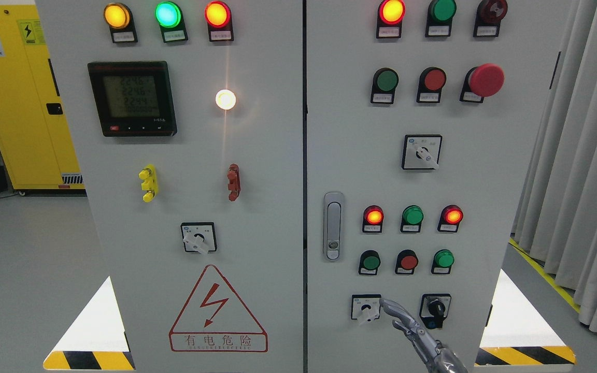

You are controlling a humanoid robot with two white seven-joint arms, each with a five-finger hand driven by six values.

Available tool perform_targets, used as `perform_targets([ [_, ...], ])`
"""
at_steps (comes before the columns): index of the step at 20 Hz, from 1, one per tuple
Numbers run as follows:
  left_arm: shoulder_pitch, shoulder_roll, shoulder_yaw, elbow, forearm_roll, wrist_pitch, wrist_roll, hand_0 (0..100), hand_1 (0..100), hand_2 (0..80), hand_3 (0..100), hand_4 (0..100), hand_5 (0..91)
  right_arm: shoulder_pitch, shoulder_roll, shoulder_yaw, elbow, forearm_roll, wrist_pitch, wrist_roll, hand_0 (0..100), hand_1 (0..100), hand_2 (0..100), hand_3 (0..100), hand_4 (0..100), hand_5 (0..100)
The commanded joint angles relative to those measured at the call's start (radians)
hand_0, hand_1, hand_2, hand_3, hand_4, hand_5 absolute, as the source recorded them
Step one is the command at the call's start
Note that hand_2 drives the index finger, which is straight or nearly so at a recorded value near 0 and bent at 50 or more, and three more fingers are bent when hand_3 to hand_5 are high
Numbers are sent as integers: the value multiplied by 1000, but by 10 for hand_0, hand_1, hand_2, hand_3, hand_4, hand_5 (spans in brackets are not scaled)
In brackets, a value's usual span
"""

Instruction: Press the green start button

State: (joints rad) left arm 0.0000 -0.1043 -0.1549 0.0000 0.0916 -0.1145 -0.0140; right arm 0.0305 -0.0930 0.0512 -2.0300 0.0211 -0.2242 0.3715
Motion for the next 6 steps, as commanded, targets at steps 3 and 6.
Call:
perform_targets([
  [3,-18,0,0,-28,0,-1,0,120,556,0,0,0,0,17,12,15,-35,-55,25,7,352,554,0,0,0,0],
  [6,-20,0,0,-28,0,-1,0,120,556,0,0,0,0,19,12,15,-33,-59,31,9,338,554,0,0,0,0],
])
